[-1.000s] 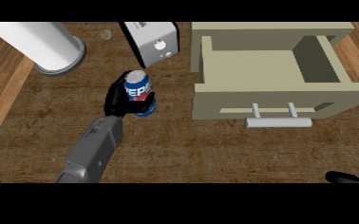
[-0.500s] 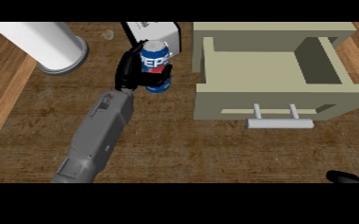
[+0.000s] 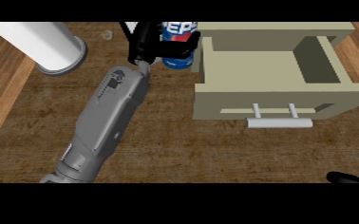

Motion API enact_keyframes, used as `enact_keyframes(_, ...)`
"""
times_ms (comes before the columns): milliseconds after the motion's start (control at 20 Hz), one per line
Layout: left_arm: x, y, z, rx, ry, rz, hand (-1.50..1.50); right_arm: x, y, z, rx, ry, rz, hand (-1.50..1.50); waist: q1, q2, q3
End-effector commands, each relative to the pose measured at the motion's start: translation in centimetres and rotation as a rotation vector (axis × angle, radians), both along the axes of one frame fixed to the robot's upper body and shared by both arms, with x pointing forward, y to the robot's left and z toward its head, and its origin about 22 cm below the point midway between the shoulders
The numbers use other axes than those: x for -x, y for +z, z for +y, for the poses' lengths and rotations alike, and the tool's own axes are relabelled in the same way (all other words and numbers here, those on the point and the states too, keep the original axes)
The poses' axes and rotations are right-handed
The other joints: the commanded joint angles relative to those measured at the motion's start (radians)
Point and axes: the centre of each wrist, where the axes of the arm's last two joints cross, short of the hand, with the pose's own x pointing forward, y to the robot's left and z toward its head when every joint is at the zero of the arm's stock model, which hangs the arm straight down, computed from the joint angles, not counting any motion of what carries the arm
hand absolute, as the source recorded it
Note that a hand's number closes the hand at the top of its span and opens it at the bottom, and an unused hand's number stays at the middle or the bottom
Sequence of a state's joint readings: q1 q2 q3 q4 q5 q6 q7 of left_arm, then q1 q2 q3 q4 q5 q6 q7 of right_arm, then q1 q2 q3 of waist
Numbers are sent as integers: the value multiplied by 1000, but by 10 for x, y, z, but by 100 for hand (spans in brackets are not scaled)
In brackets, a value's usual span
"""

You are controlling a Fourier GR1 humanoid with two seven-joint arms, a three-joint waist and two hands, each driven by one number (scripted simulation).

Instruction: Pick up the can, place it into the drawer and close the drawer

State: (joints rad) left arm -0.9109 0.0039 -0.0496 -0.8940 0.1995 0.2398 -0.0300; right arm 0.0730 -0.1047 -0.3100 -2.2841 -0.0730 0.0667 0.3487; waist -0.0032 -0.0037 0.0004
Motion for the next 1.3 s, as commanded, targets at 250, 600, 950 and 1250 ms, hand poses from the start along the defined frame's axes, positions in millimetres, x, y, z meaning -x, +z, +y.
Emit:
enact_keyframes(250, -5, 102, -47, -60, -32, -17, 150, -2, -11, 2, 13, 1, 0, -150, -9, 4, 0)
enact_keyframes(600, -4, 132, -89, -91, -25, 16, 150, -11, 0, -4, -7, 10, -22, -150, -27, 8, 1)
enact_keyframes(950, -18, 137, -101, -151, -27, 16, 150, -23, 11, 6, -2, 26, -36, -150, -40, 15, 0)
enact_keyframes(1250, -17, 143, -115, -192, 27, 27, 150, -20, 10, 1, -1, 52, -29, -150, -68, 18, 2)
